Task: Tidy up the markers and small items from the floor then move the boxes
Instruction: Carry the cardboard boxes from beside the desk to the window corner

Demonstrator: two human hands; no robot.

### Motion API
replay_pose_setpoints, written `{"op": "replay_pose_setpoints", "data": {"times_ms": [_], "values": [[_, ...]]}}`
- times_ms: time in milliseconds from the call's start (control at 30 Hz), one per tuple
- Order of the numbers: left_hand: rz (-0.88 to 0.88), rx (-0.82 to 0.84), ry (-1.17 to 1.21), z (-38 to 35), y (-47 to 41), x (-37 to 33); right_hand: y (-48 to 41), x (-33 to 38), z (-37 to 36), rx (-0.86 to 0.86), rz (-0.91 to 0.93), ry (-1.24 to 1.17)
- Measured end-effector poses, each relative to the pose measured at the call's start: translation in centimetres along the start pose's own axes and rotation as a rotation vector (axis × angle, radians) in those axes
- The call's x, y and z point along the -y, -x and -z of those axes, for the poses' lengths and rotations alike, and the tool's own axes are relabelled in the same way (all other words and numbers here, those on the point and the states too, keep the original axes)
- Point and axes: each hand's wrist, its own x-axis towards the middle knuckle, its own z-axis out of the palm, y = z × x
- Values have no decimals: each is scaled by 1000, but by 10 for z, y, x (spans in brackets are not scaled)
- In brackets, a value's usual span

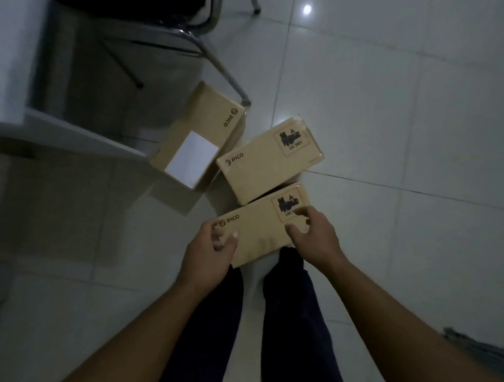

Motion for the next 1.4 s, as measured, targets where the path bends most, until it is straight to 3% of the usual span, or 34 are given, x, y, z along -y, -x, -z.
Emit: {"op": "replay_pose_setpoints", "data": {"times_ms": [300,400,500,567,667,933,1167,1400], "values": [[363,-194,109,-113,-142,104,-172,-100,-64,89,-145,88],[558,-184,141,-119,-163,128,-190,-119,-70,78,-91,49],[763,-78,443,-124,-172,138,-192,-129,-75,56,-1,-26],[752,32,587,-129,-170,135,-188,-134,-72,72,-19,-48],[677,-11,546,-132,-158,131,-177,-136,-56,111,-112,-24],[599,-155,518,-99,-62,74,-101,-100,17,98,-91,-55],[601,-304,679,-38,83,9,21,-9,115,155,-67,-103],[683,-614,802,-8,226,6,140,59,154,224,-28,-46]]}}
